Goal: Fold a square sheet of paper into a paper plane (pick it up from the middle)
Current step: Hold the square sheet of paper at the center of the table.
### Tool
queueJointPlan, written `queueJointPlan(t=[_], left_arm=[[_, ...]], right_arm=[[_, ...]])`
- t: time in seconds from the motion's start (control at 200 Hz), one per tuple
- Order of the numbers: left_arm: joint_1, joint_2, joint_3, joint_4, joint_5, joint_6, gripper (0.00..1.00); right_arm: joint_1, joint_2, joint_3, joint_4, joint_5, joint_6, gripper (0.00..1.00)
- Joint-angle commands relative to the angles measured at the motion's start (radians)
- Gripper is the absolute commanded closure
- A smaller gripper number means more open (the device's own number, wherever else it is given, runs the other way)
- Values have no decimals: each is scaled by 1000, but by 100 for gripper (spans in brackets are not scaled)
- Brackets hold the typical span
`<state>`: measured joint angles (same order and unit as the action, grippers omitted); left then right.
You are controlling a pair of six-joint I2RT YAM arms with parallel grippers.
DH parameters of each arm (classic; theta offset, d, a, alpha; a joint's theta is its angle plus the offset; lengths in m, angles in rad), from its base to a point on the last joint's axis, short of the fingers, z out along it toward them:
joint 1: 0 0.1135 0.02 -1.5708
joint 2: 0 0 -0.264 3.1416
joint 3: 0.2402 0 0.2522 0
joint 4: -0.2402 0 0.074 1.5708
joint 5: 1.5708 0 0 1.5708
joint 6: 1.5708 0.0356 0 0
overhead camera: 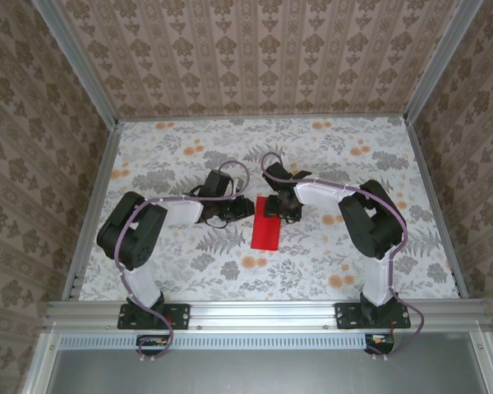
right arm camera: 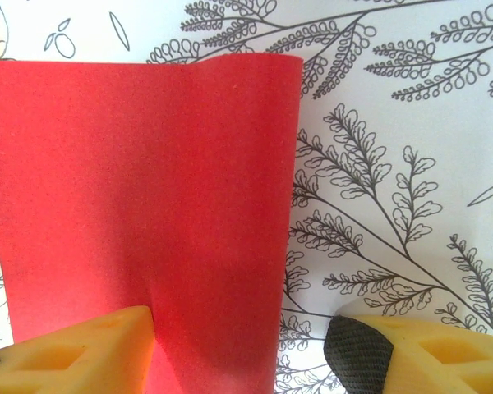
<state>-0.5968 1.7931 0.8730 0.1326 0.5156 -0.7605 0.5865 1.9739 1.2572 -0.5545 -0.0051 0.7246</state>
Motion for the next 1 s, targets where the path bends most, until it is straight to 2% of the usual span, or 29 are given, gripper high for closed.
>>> queueJointPlan(t=[0.0,0.25,0.995], left_arm=[[-8,27,17,18,46,-3,81],[-16,37,39,0,63,7,87],[-38,91,96,-78,66,27,90]], right_arm=[[6,262,-109,59,-45,-24,34],[6,267,-112,59,-45,-25,34],[6,284,-110,60,-50,-28,35]])
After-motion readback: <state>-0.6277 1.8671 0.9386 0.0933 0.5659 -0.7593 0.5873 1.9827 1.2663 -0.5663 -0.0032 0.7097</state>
